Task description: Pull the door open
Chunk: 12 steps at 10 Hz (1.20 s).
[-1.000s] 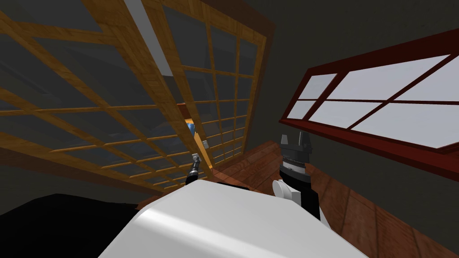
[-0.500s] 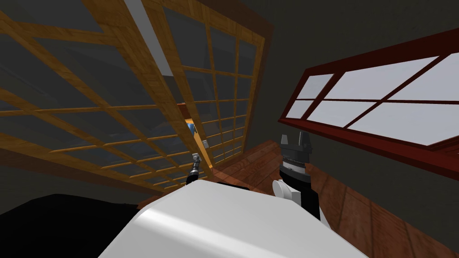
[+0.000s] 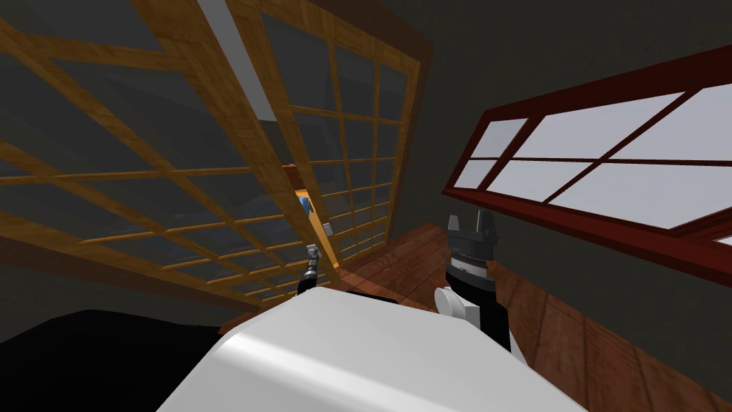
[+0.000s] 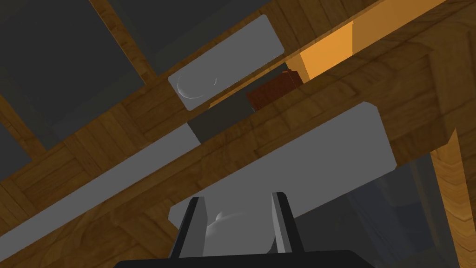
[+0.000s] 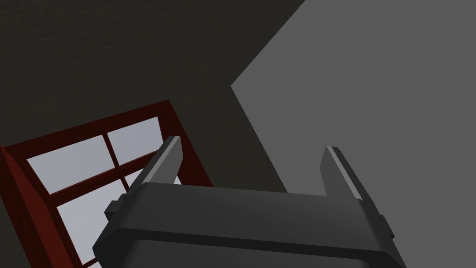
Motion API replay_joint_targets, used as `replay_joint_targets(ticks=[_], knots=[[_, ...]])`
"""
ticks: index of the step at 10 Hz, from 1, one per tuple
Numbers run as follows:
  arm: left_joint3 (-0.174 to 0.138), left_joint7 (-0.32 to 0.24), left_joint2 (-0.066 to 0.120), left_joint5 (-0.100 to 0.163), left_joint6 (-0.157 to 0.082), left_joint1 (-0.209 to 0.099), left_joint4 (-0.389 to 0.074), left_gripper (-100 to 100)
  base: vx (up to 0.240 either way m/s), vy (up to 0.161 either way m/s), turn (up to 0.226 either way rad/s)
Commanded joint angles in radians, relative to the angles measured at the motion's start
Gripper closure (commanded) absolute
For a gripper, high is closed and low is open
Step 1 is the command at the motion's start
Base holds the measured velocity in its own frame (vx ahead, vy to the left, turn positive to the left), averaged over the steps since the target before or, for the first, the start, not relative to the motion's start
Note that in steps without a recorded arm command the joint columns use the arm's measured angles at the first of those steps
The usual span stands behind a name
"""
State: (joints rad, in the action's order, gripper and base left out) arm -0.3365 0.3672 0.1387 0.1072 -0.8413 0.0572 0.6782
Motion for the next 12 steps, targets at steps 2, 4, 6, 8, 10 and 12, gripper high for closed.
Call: replay_joint_targets(ticks=[2, 4, 6, 8, 10, 12], knots=[[-0.013, -0.053, 0.020, 0.010, -0.010, -0.009, -0.032, 100, -0.019, -0.001, -0.001], [-0.010, -0.092, 0.021, 0.010, -0.011, -0.013, -0.036, 100, -0.037, 0.009, -0.020], [-0.010, -0.092, 0.021, 0.010, -0.011, -0.013, -0.036, 100, -0.003, -0.001, -0.005], [-0.007, -0.132, 0.023, 0.011, -0.012, -0.017, -0.040, 100, -0.006, -0.001, 0.000], [-0.004, -0.172, 0.024, 0.012, -0.014, -0.022, -0.045, 100, -0.031, 0.011, -0.023], [0.000, -0.213, 0.026, 0.013, -0.015, -0.027, -0.050, 100, -0.033, 0.011, -0.022]])
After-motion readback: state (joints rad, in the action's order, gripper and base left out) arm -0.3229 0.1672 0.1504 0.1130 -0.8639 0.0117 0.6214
